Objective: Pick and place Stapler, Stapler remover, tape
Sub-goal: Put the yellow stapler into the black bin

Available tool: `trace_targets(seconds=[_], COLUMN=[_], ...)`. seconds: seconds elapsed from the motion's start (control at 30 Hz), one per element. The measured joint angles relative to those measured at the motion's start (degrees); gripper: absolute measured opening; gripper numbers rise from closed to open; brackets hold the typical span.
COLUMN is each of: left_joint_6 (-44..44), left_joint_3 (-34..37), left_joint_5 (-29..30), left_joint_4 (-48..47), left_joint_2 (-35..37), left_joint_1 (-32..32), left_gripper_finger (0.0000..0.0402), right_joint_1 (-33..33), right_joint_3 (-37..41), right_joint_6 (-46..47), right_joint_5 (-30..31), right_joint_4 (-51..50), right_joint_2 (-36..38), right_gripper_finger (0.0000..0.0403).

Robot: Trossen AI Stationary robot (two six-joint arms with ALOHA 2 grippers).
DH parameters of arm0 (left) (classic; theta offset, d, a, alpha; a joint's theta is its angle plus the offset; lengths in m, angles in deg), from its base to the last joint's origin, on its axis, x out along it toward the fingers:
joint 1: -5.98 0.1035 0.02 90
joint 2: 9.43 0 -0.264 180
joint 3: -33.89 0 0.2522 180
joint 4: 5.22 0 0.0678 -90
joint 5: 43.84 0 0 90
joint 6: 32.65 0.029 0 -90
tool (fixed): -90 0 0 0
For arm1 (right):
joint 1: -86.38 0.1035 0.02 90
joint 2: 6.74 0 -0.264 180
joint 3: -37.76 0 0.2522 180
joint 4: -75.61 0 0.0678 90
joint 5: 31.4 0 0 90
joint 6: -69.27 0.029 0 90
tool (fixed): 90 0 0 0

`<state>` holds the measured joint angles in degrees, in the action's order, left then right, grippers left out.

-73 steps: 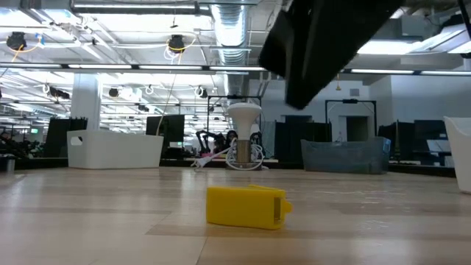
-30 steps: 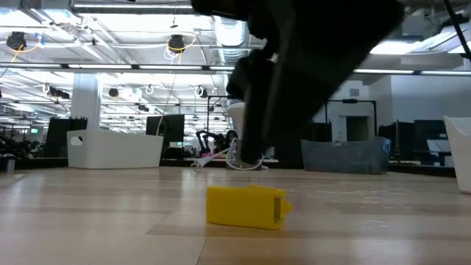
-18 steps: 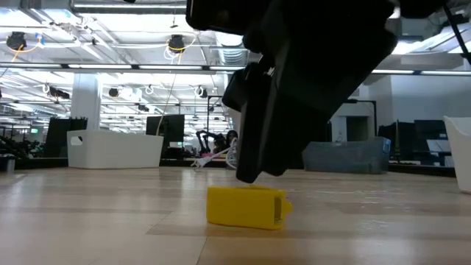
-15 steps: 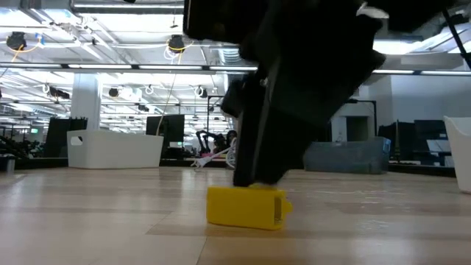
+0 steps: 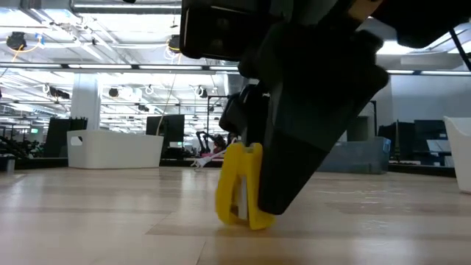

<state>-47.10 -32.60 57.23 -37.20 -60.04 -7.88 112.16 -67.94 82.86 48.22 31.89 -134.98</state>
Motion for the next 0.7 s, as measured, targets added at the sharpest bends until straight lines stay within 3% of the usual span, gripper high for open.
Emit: trace_targets(seconds=[0.33, 0.53, 0.7], left_joint_6=[0.0, 0.0, 0.0], left_joint_3=[0.0, 0.01, 0.0], left_joint_5=[0.0, 0.0, 0.0], left_joint_4=[0.0, 0.0, -0.02], left_joint_2=[0.0, 0.0, 0.0], left_joint_1=[0.01, 0.02, 0.0], left_gripper_finger=[0.0108, 0.0108, 0.0108], right_joint_1=[-0.52, -0.5, -0.58], right_joint_3=[0.12, 0.15, -0.94], right_joint_6=[1.47, 3.72, 5.04], right_joint_5=[-0.09, -0.15, -2.44], right_joint_4=[0.17, 0.37, -0.63], right_joint_2=[-0.15, -0.17, -0.39], right_gripper_finger=[0.0072, 0.0064, 0.008])
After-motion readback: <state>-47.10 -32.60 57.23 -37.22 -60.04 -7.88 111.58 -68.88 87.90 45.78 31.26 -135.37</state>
